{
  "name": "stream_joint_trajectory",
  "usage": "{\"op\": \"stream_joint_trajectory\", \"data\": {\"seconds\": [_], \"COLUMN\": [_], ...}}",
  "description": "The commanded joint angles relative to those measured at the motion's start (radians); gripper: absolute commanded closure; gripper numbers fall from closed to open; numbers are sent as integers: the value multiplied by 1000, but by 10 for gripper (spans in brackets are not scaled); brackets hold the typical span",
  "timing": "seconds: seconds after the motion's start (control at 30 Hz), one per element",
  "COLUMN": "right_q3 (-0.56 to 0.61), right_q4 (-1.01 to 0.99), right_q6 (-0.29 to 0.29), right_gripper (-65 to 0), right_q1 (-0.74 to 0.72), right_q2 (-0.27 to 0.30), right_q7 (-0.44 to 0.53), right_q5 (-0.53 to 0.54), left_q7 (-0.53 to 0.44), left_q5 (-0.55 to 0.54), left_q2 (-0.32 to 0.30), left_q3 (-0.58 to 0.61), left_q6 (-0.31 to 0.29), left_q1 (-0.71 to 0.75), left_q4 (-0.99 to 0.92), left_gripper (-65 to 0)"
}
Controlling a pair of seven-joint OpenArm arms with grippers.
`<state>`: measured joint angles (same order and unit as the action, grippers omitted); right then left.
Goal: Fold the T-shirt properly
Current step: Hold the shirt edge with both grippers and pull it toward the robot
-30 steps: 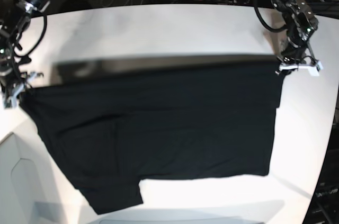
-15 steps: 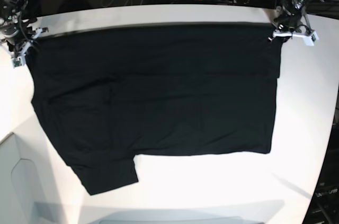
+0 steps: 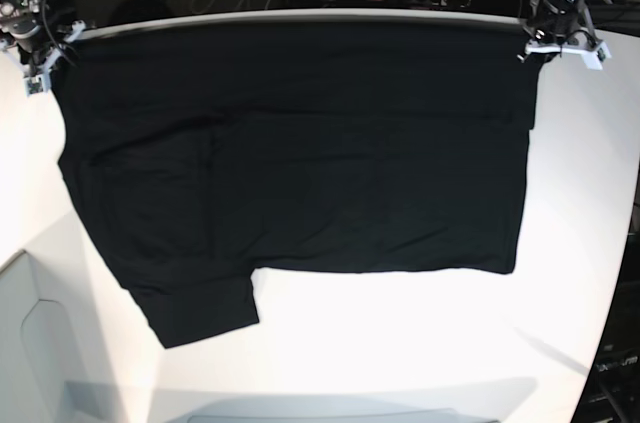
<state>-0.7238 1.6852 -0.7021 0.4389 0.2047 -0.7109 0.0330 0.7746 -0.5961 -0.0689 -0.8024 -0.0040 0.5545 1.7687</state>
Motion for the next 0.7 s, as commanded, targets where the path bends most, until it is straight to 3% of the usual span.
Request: {"op": "stream_joint_trajectory", "data": {"seconds": [0.0, 0.23, 0.43, 0.5, 0.67], "right_q3": [-12, -13, -15, -16, -84], "right_q4": [22, 22, 22, 23, 28], "right_q6": [4, 4, 4, 4, 4], "right_gripper": [0, 0, -175, -223, -275], "right_q1": [-2, -7, -4, -9, -45], "right_q2": [17, 16, 16, 16, 11], "right_q7": [10, 10, 10, 10, 10], "right_q5": [-3, -3, 2, 2, -3], "left_q7": [-22, -20, -20, -20, -20], "left_q5": [3, 3, 3, 3, 3], "left_q2": [-13, -13, -13, -13, -13], "left_q3": [-5, -5, -12, -13, -13], "left_q6": [-1, -1, -1, -1, -1], "left_q1": [9, 22, 35, 35, 35], "left_q4": [18, 20, 20, 20, 46], "left_gripper": [-1, -5, -30, -101, -383]}}
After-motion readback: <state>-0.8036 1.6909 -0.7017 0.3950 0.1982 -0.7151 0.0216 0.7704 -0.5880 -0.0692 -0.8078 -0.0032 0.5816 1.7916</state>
